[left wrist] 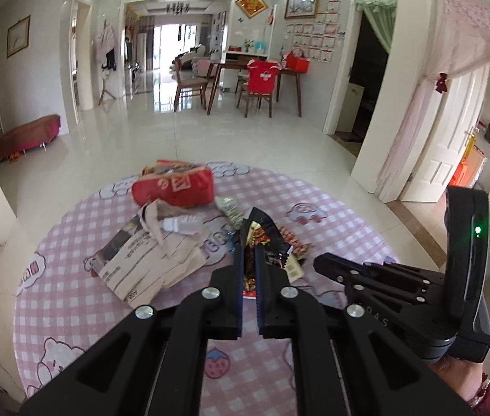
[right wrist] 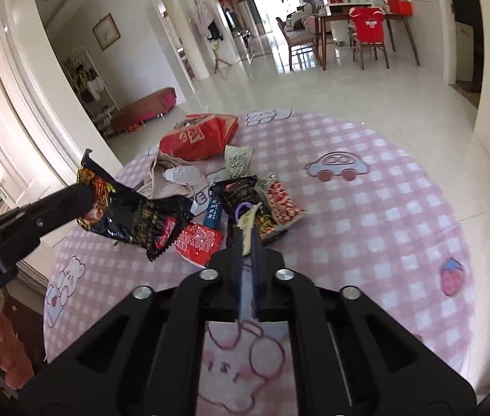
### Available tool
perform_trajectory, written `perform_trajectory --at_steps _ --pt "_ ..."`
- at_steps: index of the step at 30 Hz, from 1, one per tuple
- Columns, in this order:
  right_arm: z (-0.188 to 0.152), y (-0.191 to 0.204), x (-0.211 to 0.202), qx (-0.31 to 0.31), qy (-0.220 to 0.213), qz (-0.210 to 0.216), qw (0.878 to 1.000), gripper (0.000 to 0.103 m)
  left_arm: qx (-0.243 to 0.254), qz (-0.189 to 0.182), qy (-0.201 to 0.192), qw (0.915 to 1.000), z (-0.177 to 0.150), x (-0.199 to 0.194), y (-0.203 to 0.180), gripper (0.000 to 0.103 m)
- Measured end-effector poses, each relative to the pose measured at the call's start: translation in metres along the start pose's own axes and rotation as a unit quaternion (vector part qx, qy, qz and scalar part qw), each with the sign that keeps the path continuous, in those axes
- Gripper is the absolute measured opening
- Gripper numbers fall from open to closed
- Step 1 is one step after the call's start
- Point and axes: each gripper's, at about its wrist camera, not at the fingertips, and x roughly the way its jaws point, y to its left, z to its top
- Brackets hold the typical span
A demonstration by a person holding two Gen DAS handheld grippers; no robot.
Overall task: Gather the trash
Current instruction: 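Grasp a black snack wrapper with the right tool while the left holds wrappers, then carry both tools over the blue bucket and open them to drop the wrappers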
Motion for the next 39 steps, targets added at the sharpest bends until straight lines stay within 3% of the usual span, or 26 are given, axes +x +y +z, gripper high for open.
perform_trajectory --at_steps 1,2,5,9,11,12,13,16,20,31,39 --pt "0.001 0.001 0.006 -0.001 0.004 -0.003 1.000 0.033 -0.004 0.000 0.003 1.0000 -0.001 0.004 0.004 0.005" --pt "0.002 0.003 0.012 -0.003 0.007 -0.008 1.000 0.038 -0.006 0.001 0.005 1.0000 -0.002 0.007 0.008 0.005" --pt "0.004 0.007 0.025 -0.012 0.012 -0.020 1.000 0.037 -0.015 -0.001 0.011 0.9998 -0.003 0.018 0.019 0.005" --pt "0.002 0.009 0.043 -0.023 0.032 -0.027 0.999 0.031 -0.019 -0.007 0.018 0.9996 -0.004 0.028 0.024 0.005" --pt "0.001 0.010 0.048 -0.031 0.037 -0.031 0.998 0.021 -0.019 -0.012 0.021 0.9995 -0.005 0.032 0.025 0.005" --pt "0.000 0.011 0.050 -0.033 0.039 -0.031 0.998 0.009 -0.019 -0.013 0.021 0.9995 -0.005 0.033 0.025 0.005" --pt "-0.001 0.011 0.050 -0.035 0.039 -0.027 0.998 0.004 -0.019 -0.015 0.022 0.9995 -0.005 0.034 0.025 0.005" --pt "0.000 0.014 0.045 -0.044 0.032 -0.033 0.998 0.001 -0.019 -0.018 0.021 0.9994 -0.005 0.032 0.022 0.005" --pt "0.001 0.009 0.031 -0.022 0.023 -0.004 0.999 0.001 -0.020 -0.024 0.016 0.9994 -0.003 0.024 0.017 0.005" --pt "-0.008 -0.020 -0.051 0.024 -0.038 0.008 0.999 0.001 0.014 -0.047 -0.004 0.9988 0.006 -0.010 -0.039 0.005" --pt "-0.047 -0.086 -0.154 0.069 -0.098 -0.039 0.992 0.000 0.087 -0.109 0.009 0.9901 -0.007 -0.012 -0.149 0.005"
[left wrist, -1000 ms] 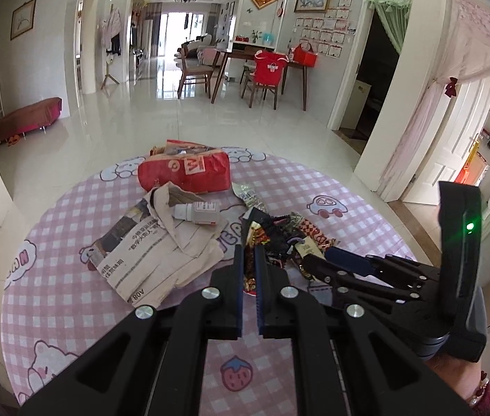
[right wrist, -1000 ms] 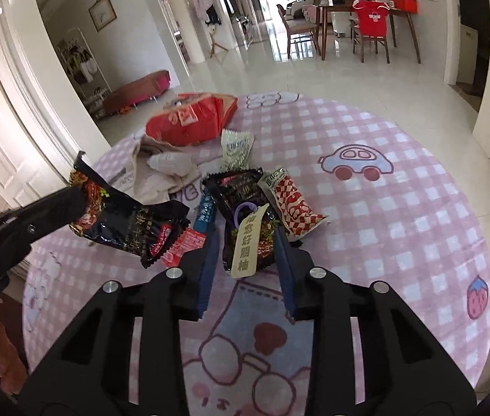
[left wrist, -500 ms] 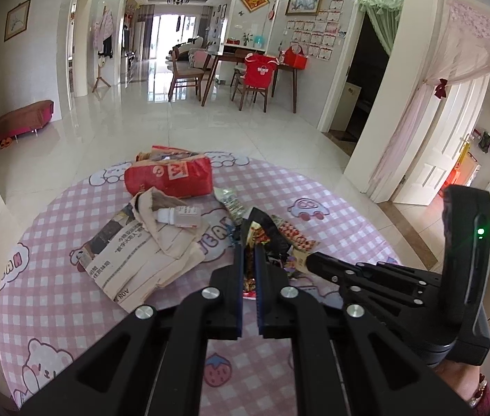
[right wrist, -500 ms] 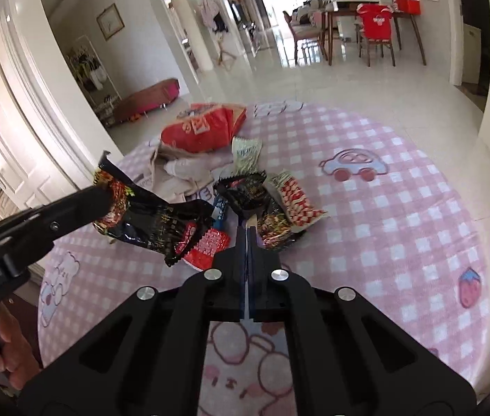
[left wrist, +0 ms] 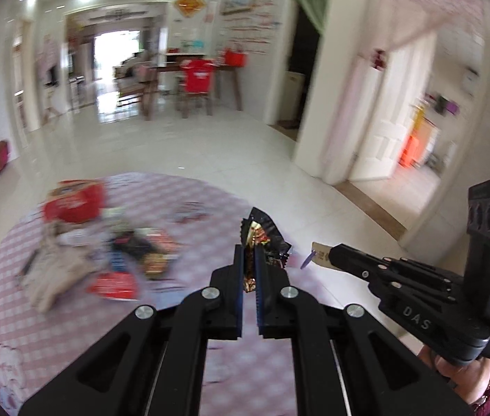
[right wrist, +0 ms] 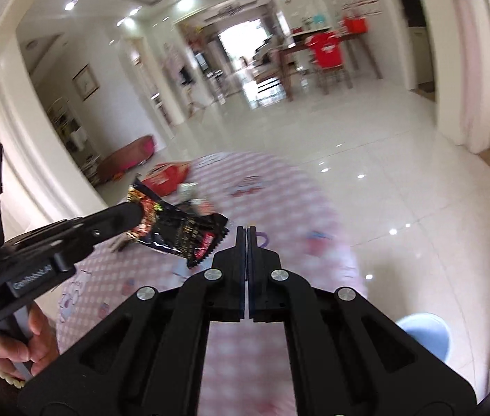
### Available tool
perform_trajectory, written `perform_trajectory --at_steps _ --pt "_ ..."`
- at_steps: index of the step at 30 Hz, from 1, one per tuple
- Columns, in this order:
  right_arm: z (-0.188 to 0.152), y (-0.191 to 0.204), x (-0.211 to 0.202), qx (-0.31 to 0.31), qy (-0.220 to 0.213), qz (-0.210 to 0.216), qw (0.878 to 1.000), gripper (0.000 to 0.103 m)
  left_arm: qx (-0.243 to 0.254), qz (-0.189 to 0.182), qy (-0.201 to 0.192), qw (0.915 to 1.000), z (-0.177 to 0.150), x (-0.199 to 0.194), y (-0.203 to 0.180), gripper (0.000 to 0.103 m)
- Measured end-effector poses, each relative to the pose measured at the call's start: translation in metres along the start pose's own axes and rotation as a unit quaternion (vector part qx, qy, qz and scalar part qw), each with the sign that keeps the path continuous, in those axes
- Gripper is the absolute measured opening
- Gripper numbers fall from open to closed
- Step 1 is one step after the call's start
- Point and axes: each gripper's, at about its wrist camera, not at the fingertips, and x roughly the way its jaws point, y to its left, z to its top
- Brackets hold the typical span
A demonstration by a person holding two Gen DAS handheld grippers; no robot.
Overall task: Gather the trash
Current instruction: 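Carry both tools over the blue bucket and open them to drop the wrappers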
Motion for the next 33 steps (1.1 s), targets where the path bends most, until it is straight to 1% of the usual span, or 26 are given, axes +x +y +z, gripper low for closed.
perform_trajectory --at_steps 2,3,4,7,12,15,16,18,19,20,21,22,24,28,33 --pt "-0.009 -0.026 -0.025 0.012 -0.011 -0.028 0.999 0.000 0.017 -0.020 0.012 0.9996 -0.002 0.014 -0.029 0.005" --pt "-0.013 -0.040 -0.036 0.021 -0.016 -0.040 0.999 0.001 0.028 -0.036 0.022 0.9987 -0.004 0.024 -0.049 0.005" --pt "-0.017 -0.050 -0.044 0.027 -0.017 -0.048 0.998 0.001 0.037 -0.049 0.031 0.9976 -0.006 0.033 -0.065 0.005" --pt "-0.036 -0.090 -0.069 0.053 -0.022 -0.093 0.994 0.001 0.062 -0.076 0.061 0.9933 -0.017 0.063 -0.108 0.005" --pt "-0.068 -0.153 -0.097 0.105 -0.023 -0.146 0.983 0.001 0.097 -0.114 0.121 0.9812 -0.039 0.121 -0.177 0.005" --pt "-0.084 -0.183 -0.106 0.132 -0.025 -0.167 0.977 0.001 0.112 -0.134 0.149 0.9734 -0.049 0.150 -0.210 0.006" --pt "-0.087 -0.192 -0.108 0.140 -0.023 -0.174 0.974 0.001 0.116 -0.140 0.156 0.9710 -0.052 0.159 -0.218 0.007" --pt "-0.095 -0.208 -0.111 0.156 -0.019 -0.182 0.971 0.001 0.115 -0.150 0.172 0.9668 -0.056 0.175 -0.232 0.013" --pt "-0.096 -0.216 -0.113 0.159 -0.017 -0.186 0.969 0.001 0.113 -0.151 0.179 0.9656 -0.058 0.183 -0.238 0.030" --pt "-0.101 -0.224 -0.114 0.166 -0.015 -0.189 0.968 0.001 0.110 -0.139 0.177 0.9681 -0.059 0.188 -0.241 0.054" --pt "-0.106 -0.231 -0.114 0.174 -0.012 -0.191 0.966 0.001 0.106 -0.130 0.174 0.9702 -0.061 0.191 -0.242 0.062" --pt "-0.111 -0.232 -0.114 0.177 -0.010 -0.192 0.965 0.001 0.101 -0.130 0.175 0.9708 -0.064 0.193 -0.242 0.065" --pt "-0.118 -0.238 -0.113 0.184 -0.005 -0.192 0.964 0.001 0.096 -0.135 0.184 0.9689 -0.068 0.197 -0.243 0.065" --pt "-0.124 -0.240 -0.104 0.191 0.003 -0.183 0.964 0.001 0.100 -0.119 0.190 0.9694 -0.075 0.200 -0.240 0.065" --pt "-0.120 -0.236 -0.096 0.189 0.005 -0.175 0.966 0.001 0.091 -0.107 0.197 0.9704 -0.078 0.199 -0.224 0.065"
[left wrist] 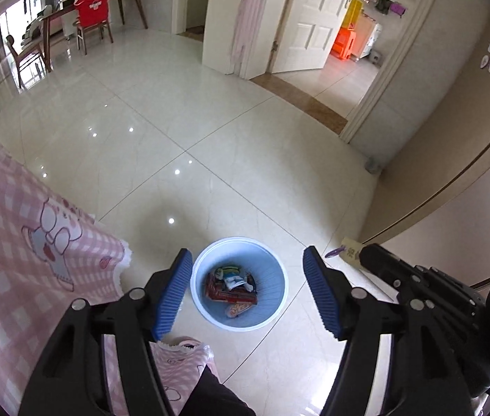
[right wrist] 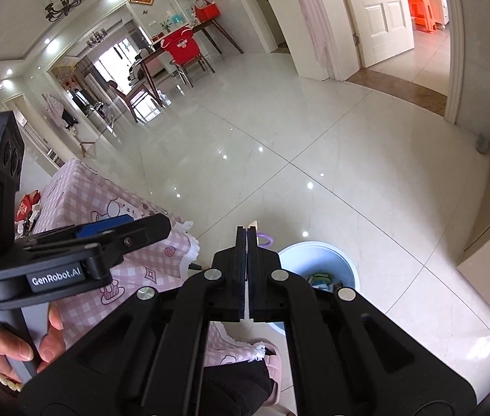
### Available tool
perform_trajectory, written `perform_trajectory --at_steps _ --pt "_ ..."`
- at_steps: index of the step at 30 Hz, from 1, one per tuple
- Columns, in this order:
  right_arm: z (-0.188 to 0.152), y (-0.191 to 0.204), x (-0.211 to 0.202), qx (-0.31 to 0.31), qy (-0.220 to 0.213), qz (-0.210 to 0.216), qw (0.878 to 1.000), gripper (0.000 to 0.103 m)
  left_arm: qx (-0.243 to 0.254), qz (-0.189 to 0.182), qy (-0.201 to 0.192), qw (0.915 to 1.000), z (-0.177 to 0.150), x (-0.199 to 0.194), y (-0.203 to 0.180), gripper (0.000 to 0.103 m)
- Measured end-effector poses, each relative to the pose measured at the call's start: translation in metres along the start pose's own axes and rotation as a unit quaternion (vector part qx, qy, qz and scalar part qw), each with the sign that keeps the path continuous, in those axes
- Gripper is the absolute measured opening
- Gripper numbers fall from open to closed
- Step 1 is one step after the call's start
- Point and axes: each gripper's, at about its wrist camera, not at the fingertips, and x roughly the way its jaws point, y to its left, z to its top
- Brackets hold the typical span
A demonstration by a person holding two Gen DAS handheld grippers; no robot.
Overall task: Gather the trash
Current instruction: 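Carry both tools over the blue bucket and open them to drop the wrappers, then grasp the red wrapper with the left tool while the right grasps a striped wrapper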
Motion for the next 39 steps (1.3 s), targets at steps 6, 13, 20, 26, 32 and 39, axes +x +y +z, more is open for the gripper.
perform_trajectory --at_steps 6,13,20,26,32,39 --pt "0.003 0.006 0.006 -0.003 0.000 0.003 1.000 0.001 -0.008 0.003 -0.008 0.9999 0.000 -0.010 0.013 0.065" --pt "0.011 0.016 0.017 -0.002 -0.015 0.008 1.000 0.002 -0.022 0.003 -0.027 0.9994 0.004 -0.026 0.027 0.065" --pt "0.014 0.018 0.029 0.007 -0.009 -0.008 1.000 0.012 -0.032 0.002 -0.037 0.9988 0.007 -0.038 0.041 0.065" --pt "0.008 0.039 0.014 -0.011 -0.022 -0.009 1.000 0.044 -0.034 0.002 -0.053 0.9980 0.003 -0.057 0.048 0.065" --pt "0.008 0.090 -0.001 -0.050 -0.024 0.027 0.998 0.044 -0.046 0.021 -0.083 0.9953 -0.013 -0.096 0.075 0.067" --pt "-0.001 0.179 -0.004 -0.119 -0.019 0.084 0.989 0.045 -0.089 0.081 -0.118 0.9857 -0.042 -0.155 0.150 0.069"
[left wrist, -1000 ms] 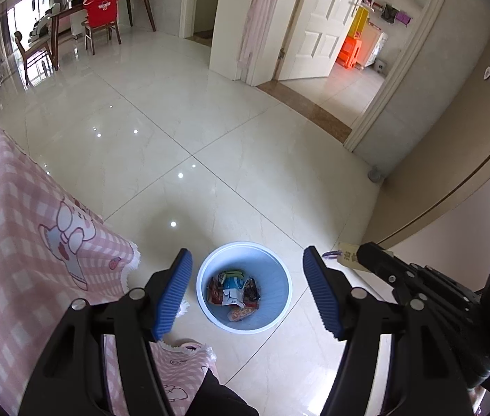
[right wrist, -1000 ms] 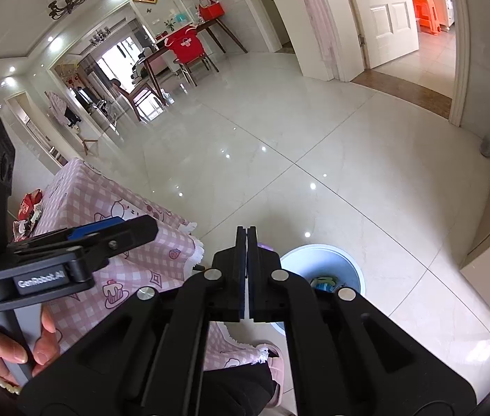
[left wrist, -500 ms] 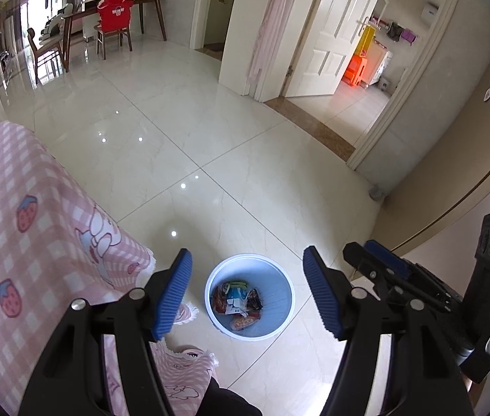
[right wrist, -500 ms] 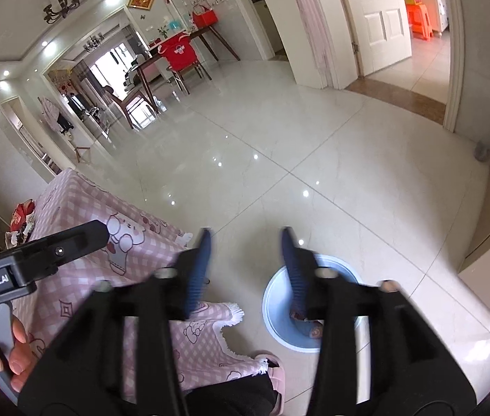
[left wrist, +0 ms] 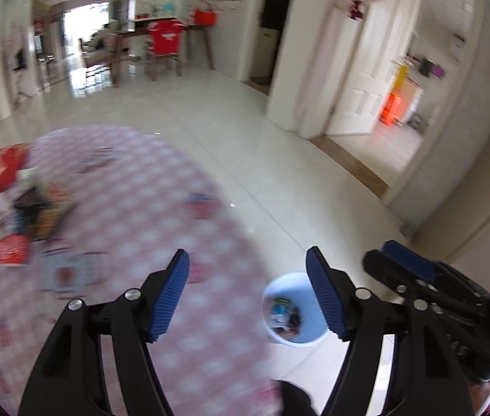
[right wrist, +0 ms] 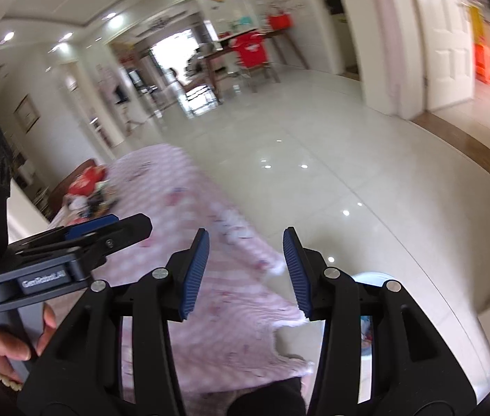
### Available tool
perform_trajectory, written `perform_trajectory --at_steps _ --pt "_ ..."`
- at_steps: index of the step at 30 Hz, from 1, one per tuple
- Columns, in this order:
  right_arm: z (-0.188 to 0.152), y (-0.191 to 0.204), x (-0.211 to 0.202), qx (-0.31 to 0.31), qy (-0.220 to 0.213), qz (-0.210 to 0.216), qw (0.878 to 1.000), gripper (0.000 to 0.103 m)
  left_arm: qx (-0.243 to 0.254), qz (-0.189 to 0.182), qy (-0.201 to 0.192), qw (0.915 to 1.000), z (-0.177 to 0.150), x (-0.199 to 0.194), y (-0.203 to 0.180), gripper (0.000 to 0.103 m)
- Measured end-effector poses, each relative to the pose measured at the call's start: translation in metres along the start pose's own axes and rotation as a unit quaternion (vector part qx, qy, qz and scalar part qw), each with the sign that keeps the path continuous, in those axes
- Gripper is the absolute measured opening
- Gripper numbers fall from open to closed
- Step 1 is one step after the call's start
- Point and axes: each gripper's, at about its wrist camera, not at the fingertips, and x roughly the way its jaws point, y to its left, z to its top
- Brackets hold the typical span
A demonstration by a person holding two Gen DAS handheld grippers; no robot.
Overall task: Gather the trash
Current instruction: 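Grasp the red wrapper with the left tool while the right grasps a striped wrapper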
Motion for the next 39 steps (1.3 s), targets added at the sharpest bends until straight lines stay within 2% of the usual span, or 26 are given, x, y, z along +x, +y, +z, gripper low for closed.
perform_trajectory --at_steps 5,10,16,19,20,24,25,26,27,28,29,35,39 --pt "0.007 0.062 0.022 -0.046 0.014 0.033 0.998 0.048 -0.056 0.058 -0.016 0.9966 -0.005 -0.027 0.087 0.077" --pt "0.009 0.107 0.053 -0.082 0.036 0.047 0.995 0.050 -0.090 0.098 -0.020 0.9909 -0.012 -0.039 0.161 0.078" --pt "0.011 0.145 0.094 -0.106 0.062 0.055 0.991 0.054 -0.098 0.104 0.003 0.9898 -0.014 -0.025 0.210 0.078" --pt "0.012 0.163 0.114 -0.114 0.072 0.057 0.989 0.059 -0.098 0.100 0.015 0.9901 -0.013 -0.009 0.217 0.077" --pt "0.013 0.168 0.120 -0.119 0.073 0.056 0.989 0.060 -0.094 0.099 0.017 0.9905 -0.012 -0.006 0.217 0.070" --pt "0.020 0.182 0.142 -0.131 0.080 0.052 0.987 0.067 -0.080 0.099 0.024 0.9916 -0.009 0.005 0.217 0.061" --pt "0.023 0.186 0.149 -0.135 0.082 0.052 0.986 0.069 -0.078 0.098 0.024 0.9918 -0.008 0.007 0.218 0.055" --pt "0.025 0.190 0.155 -0.139 0.084 0.052 0.985 0.069 -0.076 0.099 0.021 0.9919 -0.008 0.007 0.217 0.044" --pt "0.026 0.192 0.158 -0.140 0.086 0.053 0.985 0.069 -0.073 0.096 0.019 0.9924 -0.007 0.008 0.219 0.041" --pt "0.027 0.195 0.163 -0.142 0.088 0.056 0.984 0.069 -0.076 0.092 0.018 0.9927 -0.007 0.008 0.220 0.033" --pt "0.028 0.200 0.169 -0.144 0.089 0.057 0.984 0.070 -0.080 0.086 0.015 0.9930 -0.007 0.007 0.222 0.030" --pt "0.041 0.210 0.196 -0.150 0.090 0.048 0.984 0.069 -0.096 0.074 -0.010 0.9925 -0.014 -0.009 0.228 0.026" --pt "0.048 0.218 0.216 -0.168 0.108 0.041 0.979 0.052 -0.103 0.068 -0.022 0.9921 -0.014 -0.015 0.229 0.026"
